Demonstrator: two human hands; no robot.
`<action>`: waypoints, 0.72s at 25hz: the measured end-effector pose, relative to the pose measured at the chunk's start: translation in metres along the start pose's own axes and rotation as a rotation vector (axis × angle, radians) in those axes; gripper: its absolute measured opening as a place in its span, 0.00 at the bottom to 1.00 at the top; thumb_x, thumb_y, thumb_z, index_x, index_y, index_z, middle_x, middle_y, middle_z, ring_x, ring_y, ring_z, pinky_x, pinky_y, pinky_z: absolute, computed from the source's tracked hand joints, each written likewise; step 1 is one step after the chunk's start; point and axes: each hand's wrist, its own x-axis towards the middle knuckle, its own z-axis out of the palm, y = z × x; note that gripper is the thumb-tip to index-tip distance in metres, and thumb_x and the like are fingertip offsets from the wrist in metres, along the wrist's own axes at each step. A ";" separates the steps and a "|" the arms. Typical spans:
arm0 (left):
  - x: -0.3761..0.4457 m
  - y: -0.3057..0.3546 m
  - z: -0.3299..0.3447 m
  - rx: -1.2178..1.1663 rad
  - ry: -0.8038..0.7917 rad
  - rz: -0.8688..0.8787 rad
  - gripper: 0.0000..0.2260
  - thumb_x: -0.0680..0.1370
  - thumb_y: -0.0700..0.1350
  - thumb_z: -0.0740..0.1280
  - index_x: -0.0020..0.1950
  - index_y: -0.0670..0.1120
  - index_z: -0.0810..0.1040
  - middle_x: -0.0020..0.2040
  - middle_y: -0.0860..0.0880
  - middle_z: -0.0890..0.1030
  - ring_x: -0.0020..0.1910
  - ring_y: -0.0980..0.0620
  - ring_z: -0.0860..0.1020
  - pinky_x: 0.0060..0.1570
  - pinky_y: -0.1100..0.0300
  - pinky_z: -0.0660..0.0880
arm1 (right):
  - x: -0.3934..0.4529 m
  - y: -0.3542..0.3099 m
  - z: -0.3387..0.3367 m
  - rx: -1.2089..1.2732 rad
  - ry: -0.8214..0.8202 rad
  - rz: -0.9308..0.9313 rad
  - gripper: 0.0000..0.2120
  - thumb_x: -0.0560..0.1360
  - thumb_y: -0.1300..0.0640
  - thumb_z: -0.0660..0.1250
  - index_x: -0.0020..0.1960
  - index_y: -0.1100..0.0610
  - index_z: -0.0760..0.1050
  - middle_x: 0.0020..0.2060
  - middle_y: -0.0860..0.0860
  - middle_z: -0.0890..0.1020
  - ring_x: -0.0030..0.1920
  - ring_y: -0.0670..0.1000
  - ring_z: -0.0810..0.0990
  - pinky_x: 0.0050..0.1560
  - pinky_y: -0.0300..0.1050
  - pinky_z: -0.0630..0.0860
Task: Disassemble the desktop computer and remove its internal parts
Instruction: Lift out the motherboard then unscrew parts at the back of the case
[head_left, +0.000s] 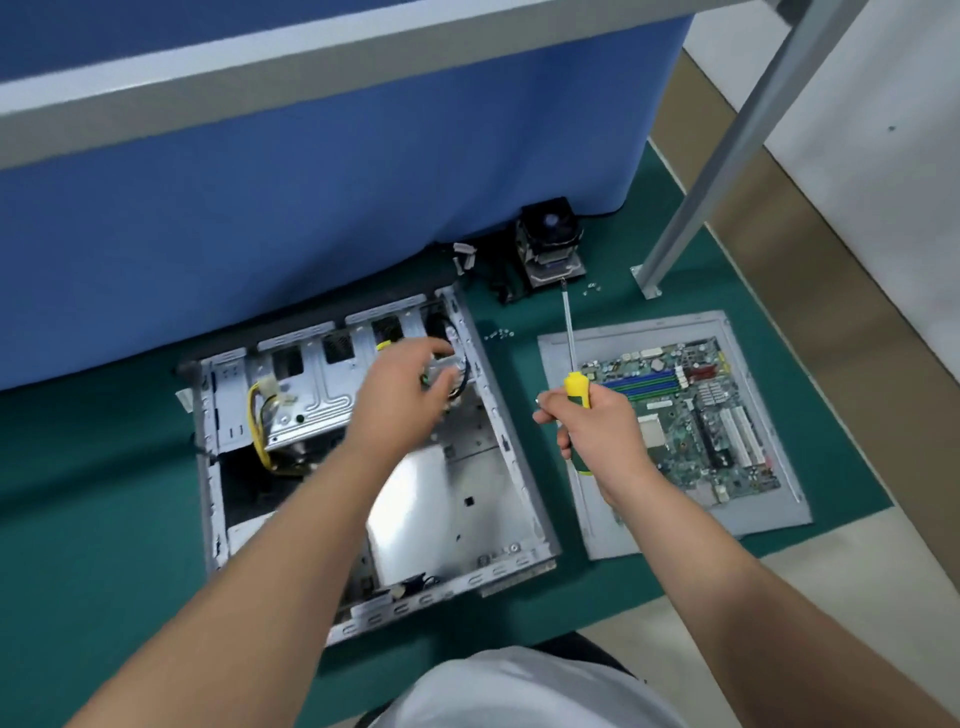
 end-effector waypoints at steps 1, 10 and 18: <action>0.021 -0.008 0.002 0.129 -0.016 -0.009 0.18 0.82 0.55 0.67 0.71 0.54 0.75 0.72 0.52 0.75 0.72 0.48 0.71 0.69 0.50 0.68 | 0.017 -0.001 -0.011 -0.021 0.030 0.009 0.02 0.77 0.58 0.71 0.47 0.55 0.83 0.39 0.50 0.87 0.24 0.45 0.73 0.25 0.39 0.73; 0.079 -0.066 0.015 0.477 -0.020 -0.047 0.28 0.79 0.72 0.52 0.79 0.68 0.58 0.84 0.61 0.49 0.83 0.56 0.45 0.78 0.39 0.40 | 0.197 -0.019 -0.037 -0.251 0.274 0.024 0.06 0.74 0.56 0.68 0.41 0.58 0.80 0.27 0.50 0.78 0.27 0.49 0.74 0.33 0.48 0.74; 0.078 -0.074 0.022 0.446 0.076 -0.019 0.27 0.78 0.71 0.59 0.76 0.68 0.66 0.83 0.61 0.57 0.82 0.58 0.52 0.78 0.39 0.45 | 0.293 -0.006 -0.031 -0.390 0.496 0.087 0.12 0.75 0.51 0.66 0.35 0.53 0.70 0.31 0.49 0.76 0.31 0.52 0.73 0.30 0.42 0.67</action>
